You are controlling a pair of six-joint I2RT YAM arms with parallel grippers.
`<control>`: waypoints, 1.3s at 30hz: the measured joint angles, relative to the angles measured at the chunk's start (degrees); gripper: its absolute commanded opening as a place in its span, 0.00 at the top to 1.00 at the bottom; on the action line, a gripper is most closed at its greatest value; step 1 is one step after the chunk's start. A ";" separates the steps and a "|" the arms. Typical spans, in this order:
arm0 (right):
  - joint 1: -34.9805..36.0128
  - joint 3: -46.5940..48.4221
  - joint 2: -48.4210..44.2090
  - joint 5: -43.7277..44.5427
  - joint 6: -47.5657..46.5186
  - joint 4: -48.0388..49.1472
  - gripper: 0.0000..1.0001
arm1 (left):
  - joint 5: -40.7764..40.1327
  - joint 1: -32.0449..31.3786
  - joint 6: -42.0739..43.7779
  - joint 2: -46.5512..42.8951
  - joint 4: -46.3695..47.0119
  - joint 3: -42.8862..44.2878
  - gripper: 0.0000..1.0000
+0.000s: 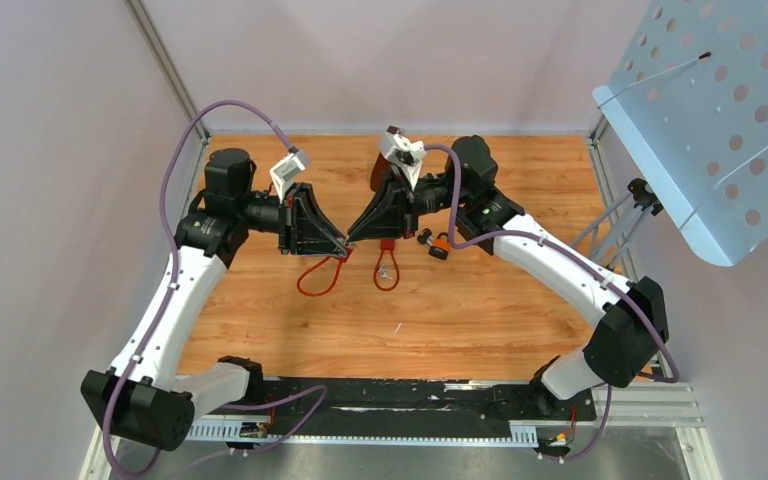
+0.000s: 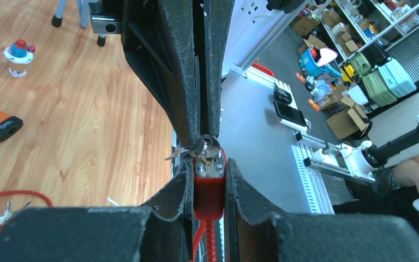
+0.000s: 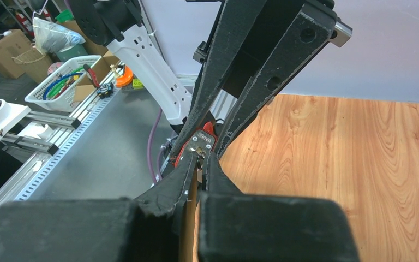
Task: Lock with the key
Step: Lock the lock.
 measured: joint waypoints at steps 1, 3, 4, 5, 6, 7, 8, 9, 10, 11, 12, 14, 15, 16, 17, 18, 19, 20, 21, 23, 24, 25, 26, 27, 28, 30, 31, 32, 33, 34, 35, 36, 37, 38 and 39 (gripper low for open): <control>0.00 0.00 0.00 0.00 0.00 -0.04 1.00 | -0.02 0.00 -0.02 0.00 0.00 0.00 1.00; 0.00 0.00 0.00 0.02 0.00 -0.07 1.00 | -0.04 0.00 -0.04 0.02 -0.02 0.00 1.00; 0.00 0.00 0.00 0.04 0.02 -0.09 1.00 | -0.04 0.00 -0.04 0.00 -0.02 0.00 1.00; 0.00 0.00 0.00 0.13 0.04 -0.13 1.00 | -0.15 0.00 -0.04 0.02 -0.07 0.00 1.00; 0.00 0.02 -0.02 0.42 0.28 -0.48 1.00 | -0.39 0.00 0.02 0.02 -0.24 0.00 1.00; -0.02 0.13 -0.02 0.66 0.50 -1.11 1.00 | -0.85 0.00 0.15 0.02 -0.72 0.00 1.00; -0.02 0.42 -0.02 1.16 1.01 -2.38 1.00 | -1.62 0.00 0.72 0.02 -1.84 0.09 1.00; -0.02 0.63 0.00 1.70 1.51 -3.65 1.00 | -2.56 0.00 1.79 0.04 -3.34 0.37 1.00; -0.04 0.83 0.00 2.49 2.05 -4.94 1.00 | -4.07 0.00 2.84 0.07 -5.35 0.96 1.00; -0.15 0.98 0.00 3.56 2.80 -6.19 1.00 | -5.64 -0.02 3.89 0.17 -7.08 1.70 1.00; -0.26 1.18 0.00 4.87 3.56 -7.15 1.00 | -7.76 -0.02 4.92 0.33 -9.03 2.69 1.00; -0.57 1.49 0.00 7.91 5.27 -9.22 1.00 | -12.31 -0.02 6.49 0.59 -11.76 4.52 1.00; -0.68 1.55 0.00 9.57 6.49 -10.19 1.00 | -14.58 -0.04 7.15 0.61 -12.55 5.14 1.00; -0.70 1.55 0.02 11.45 8.00 -10.97 1.00 | -17.14 -0.09 7.76 0.61 -13.11 5.53 1.00; -0.68 1.55 0.02 13.29 9.49 -11.76 1.00 | -18.86 -0.13 8.00 0.63 -13.22 5.64 1.00; -0.63 1.55 0.04 15.10 11.06 -12.61 1.00 | -20.28 -0.13 8.17 0.63 -13.25 5.64 1.00; -0.55 1.55 0.07 16.94 12.79 -13.42 1.00 | -22.05 -0.13 8.33 0.68 -13.25 5.64 1.00; -0.55 1.55 0.15 18.25 14.08 -13.88 0.98 | -23.37 -0.13 8.46 0.76 -13.25 5.62 1.00; -0.48 1.55 0.17 19.41 15.13 -14.32 0.88 | -24.00 -0.17 8.66 0.87 -13.25 5.62 1.00; -0.37 1.31 0.13 21.18 15.65 -14.71 0.70 | -24.39 -0.24 9.18 1.11 -13.31 5.64 1.00; -0.26 1.03 -0.02 22.03 15.50 -14.84 0.61 | -24.35 -0.24 9.44 1.22 -13.46 5.62 1.00; -0.13 0.39 -0.50 23.02 14.86 -14.71 0.53 | -24.33 -0.24 9.70 1.31 -13.81 5.64 1.00; -0.11 0.28 -0.68 23.21 14.84 -14.75 0.50 | -24.00 -0.24 10.16 1.42 -14.36 5.62 1.00; -0.09 0.15 -1.14 23.56 14.38 -14.91 0.48 | -23.63 -0.35 10.62 1.46 -14.86 5.62 1.00; -0.11 0.13 -1.55 24.00 14.16 -14.84 0.48 | -23.17 -0.39 10.97 1.46 -15.26 5.60 1.00; -0.13 0.13 -2.45 24.61 13.68 -14.64 0.50 | -22.34 -0.39 11.37 1.33 -15.50 5.46 1.00; -0.13 0.13 -2.91 24.96 13.60 -14.58 0.51 | -21.99 -0.39 11.43 1.20 -15.50 5.27 1.00; -0.13 0.15 -3.26 25.29 13.55 -14.47 0.53 | -21.75 -0.39 11.50 0.94 -15.41 4.94 1.00; -0.11 0.22 -3.37 25.44 13.60 -14.38 0.55 | -21.77 -0.39 11.54 0.76 -15.39 4.74 1.00; -0.09 0.46 -3.39 25.75 13.73 -14.51 0.56 | -22.03 -0.39 11.54 0.52 -15.32 4.50 1.00; 0.07 0.72 -3.37 26.27 13.86 -14.80 0.56 | -22.62 -0.39 11.56 0.28 -15.26 4.33 1.00; 0.35 1.16 -3.34 27.23 13.97 -15.72 0.56 | -23.56 -0.39 11.54 0.02 -15.15 4.20 1.00; 0.70 1.75 -3.32 28.59 13.94 -16.92 0.56 | -24.65 -0.39 11.34 -0.24 -15.15 4.15 1.00; 1.16 2.29 -3.28 29.92 13.90 -17.75 0.56 | -25.68 -0.39 11.19 -0.48 -14.95 4.09 1.00; 1.92 2.95 -3.28 31.89 13.86 -18.97 0.56 | -26.80 -0.39 11.10 -0.81 -14.47 3.91 1.00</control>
